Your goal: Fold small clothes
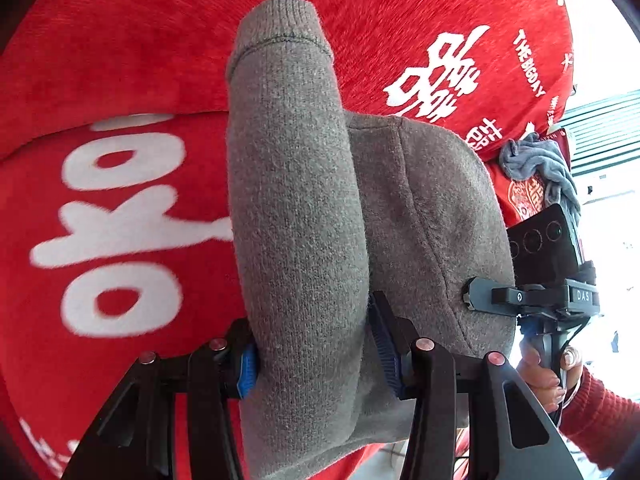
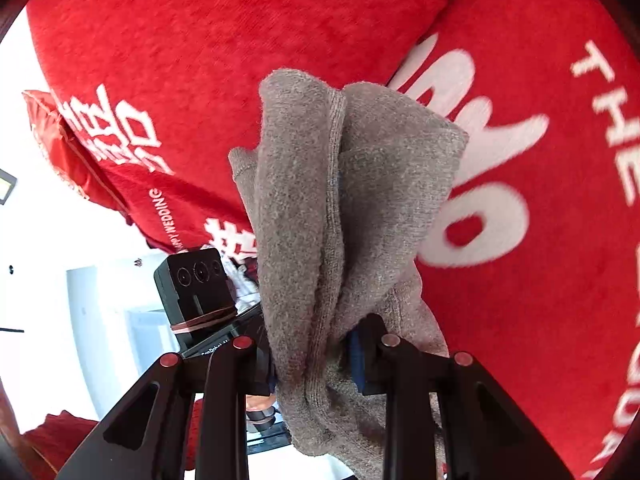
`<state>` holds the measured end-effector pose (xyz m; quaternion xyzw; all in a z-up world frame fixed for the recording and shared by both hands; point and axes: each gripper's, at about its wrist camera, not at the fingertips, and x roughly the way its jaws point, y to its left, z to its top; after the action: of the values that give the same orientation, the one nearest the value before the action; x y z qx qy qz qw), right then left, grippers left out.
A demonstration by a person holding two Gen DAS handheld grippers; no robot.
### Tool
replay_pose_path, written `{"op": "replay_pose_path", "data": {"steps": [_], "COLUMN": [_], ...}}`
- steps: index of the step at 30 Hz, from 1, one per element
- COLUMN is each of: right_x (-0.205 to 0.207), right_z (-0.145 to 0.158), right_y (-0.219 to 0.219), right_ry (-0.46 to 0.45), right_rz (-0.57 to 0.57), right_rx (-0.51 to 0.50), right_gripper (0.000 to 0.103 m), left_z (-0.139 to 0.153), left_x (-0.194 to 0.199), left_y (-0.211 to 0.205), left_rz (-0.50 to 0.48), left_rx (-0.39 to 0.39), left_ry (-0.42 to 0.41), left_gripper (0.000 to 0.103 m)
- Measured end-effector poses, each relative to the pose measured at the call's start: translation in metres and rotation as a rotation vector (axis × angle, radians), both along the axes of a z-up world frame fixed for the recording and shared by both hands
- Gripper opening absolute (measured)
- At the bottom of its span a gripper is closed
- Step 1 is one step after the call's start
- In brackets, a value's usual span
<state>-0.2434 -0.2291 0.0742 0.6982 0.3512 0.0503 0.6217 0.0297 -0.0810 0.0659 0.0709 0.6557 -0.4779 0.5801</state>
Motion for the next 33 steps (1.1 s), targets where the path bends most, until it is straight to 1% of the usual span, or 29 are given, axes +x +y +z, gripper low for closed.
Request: {"op": "replay_pose_path", "data": {"steps": [1, 4, 7, 10, 13, 14, 15, 16, 17, 18, 19, 20, 21, 22, 23, 24, 25, 26, 27, 28, 30, 33], "right_x": [-0.002, 0.015, 0.028, 0.037, 0.051, 0.056, 0.060, 0.062, 0.063, 0.062, 0.056, 0.051, 0.047, 0.045, 0.043, 0.043, 0.043, 0.039, 0.043, 0.044, 0.051, 0.064], "right_z": [0.002, 0.006, 0.001, -0.008, -0.023, -0.030, -0.039, -0.043, -0.051, -0.053, -0.054, -0.053, -0.050, -0.042, -0.034, -0.023, -0.013, -0.005, 0.007, 0.014, 0.029, 0.034], "right_y": [0.003, 0.037, 0.072, 0.097, 0.116, 0.120, 0.122, 0.122, 0.120, 0.115, 0.107, 0.101, 0.097, 0.094, 0.093, 0.095, 0.098, 0.102, 0.109, 0.115, 0.131, 0.156], "right_ry": [-0.002, -0.008, -0.013, -0.009, 0.020, 0.044, 0.094, 0.130, 0.220, 0.267, 0.349, 0.412, 0.451, 0.491, 0.528, 0.569, 0.594, 0.606, 0.588, 0.568, 0.515, 0.482], "right_rz": [0.001, 0.011, 0.028, 0.053, 0.081, 0.090, 0.110, 0.123, 0.141, 0.133, 0.116, 0.105, 0.101, 0.103, 0.117, 0.148, 0.171, 0.191, 0.208, 0.217, 0.247, 0.314], "right_rx": [0.005, 0.028, 0.059, 0.074, 0.068, 0.057, 0.022, -0.004, -0.067, -0.106, -0.161, -0.196, -0.231, -0.285, -0.348, -0.435, -0.495, -0.553, -0.587, -0.601, -0.631, -0.677], "right_gripper": [0.029, 0.029, 0.029, 0.029, 0.029, 0.029, 0.029, 0.029, 0.029, 0.032, 0.034, 0.038, 0.040, 0.045, 0.045, 0.045, 0.041, 0.033, 0.013, 0.009, 0.009, 0.009], "left_z": [0.005, 0.014, 0.015, 0.007, -0.015, -0.023, -0.032, -0.043, -0.047, -0.049, -0.049, -0.048, -0.045, -0.042, -0.039, -0.036, -0.033, -0.028, -0.023, -0.016, -0.005, 0.001], "left_x": [0.001, 0.002, 0.006, 0.012, 0.017, 0.019, 0.021, 0.023, 0.025, 0.028, 0.032, 0.036, 0.041, 0.043, 0.047, 0.050, 0.052, 0.053, 0.053, 0.051, 0.044, 0.024], "left_y": [0.013, 0.040, 0.074, 0.106, 0.129, 0.134, 0.138, 0.143, 0.148, 0.155, 0.164, 0.171, 0.181, 0.186, 0.196, 0.201, 0.204, 0.207, 0.207, 0.208, 0.203, 0.184], "left_rz": [-0.001, 0.010, 0.025, 0.045, 0.069, 0.075, 0.082, 0.095, 0.109, 0.126, 0.150, 0.169, 0.198, 0.217, 0.229, 0.226, 0.227, 0.232, 0.234, 0.225, 0.187, 0.097], "left_rx": [0.004, 0.027, 0.055, 0.087, 0.122, 0.136, 0.156, 0.195, 0.225, 0.243, 0.257, 0.266, 0.285, 0.301, 0.319, 0.333, 0.338, 0.331, 0.315, 0.278, 0.212, 0.104], "left_ry": [-0.006, -0.014, -0.024, -0.030, -0.041, -0.042, -0.048, -0.063, -0.089, -0.121, -0.147, -0.161, -0.191, -0.222, -0.264, -0.285, -0.292, -0.296, -0.296, -0.293, -0.289, -0.242], "left_gripper": [0.050, 0.050, 0.050, 0.050, 0.050, 0.050, 0.050, 0.050, 0.050, 0.050, 0.051, 0.056, 0.068, 0.070, 0.070, 0.070, 0.070, 0.070, 0.070, 0.070, 0.070, 0.070]}}
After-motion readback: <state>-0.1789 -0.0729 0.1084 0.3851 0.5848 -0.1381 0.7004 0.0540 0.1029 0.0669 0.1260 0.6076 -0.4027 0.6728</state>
